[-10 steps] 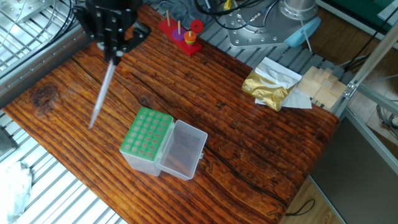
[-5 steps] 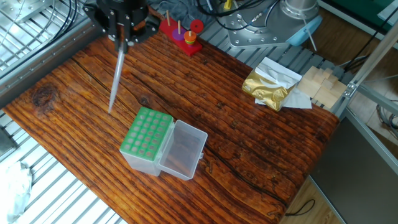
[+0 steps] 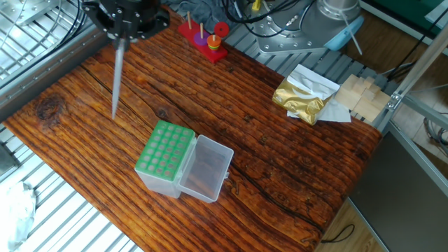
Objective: Insert a large pipette tip into the holder for large pipette tips
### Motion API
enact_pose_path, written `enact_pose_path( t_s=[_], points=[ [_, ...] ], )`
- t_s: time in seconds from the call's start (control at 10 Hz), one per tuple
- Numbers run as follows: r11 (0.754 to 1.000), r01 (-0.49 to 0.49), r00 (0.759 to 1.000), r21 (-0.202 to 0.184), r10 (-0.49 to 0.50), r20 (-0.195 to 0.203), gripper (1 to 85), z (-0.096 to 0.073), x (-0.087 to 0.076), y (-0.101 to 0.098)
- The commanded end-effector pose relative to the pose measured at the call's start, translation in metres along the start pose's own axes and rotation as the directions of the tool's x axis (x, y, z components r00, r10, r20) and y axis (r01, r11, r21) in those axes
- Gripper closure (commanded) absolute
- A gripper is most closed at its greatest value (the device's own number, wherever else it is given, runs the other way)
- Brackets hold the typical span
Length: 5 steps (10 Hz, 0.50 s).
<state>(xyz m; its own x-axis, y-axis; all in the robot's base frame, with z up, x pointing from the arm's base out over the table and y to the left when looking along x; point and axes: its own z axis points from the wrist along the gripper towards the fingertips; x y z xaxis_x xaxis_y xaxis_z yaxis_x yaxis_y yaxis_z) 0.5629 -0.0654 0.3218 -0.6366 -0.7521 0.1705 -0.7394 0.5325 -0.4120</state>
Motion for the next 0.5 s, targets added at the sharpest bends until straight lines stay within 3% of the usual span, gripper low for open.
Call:
enact_pose_path(
  t_s=[0.0,0.1,0.3,0.4],
  points=[
    [0.988,0.137,0.988,0.072,-0.131,-0.079,84.7,-0.007,0.013,-0.006],
    [0.992,0.108,0.989,0.062,-0.101,-0.110,84.7,-0.010,0.019,0.001],
    [0.985,0.147,0.984,0.093,-0.137,-0.110,84.7,-0.004,0.010,0.006],
    [0.980,0.175,0.973,0.098,-0.157,-0.169,84.7,-0.004,0.021,0.005]
  ],
)
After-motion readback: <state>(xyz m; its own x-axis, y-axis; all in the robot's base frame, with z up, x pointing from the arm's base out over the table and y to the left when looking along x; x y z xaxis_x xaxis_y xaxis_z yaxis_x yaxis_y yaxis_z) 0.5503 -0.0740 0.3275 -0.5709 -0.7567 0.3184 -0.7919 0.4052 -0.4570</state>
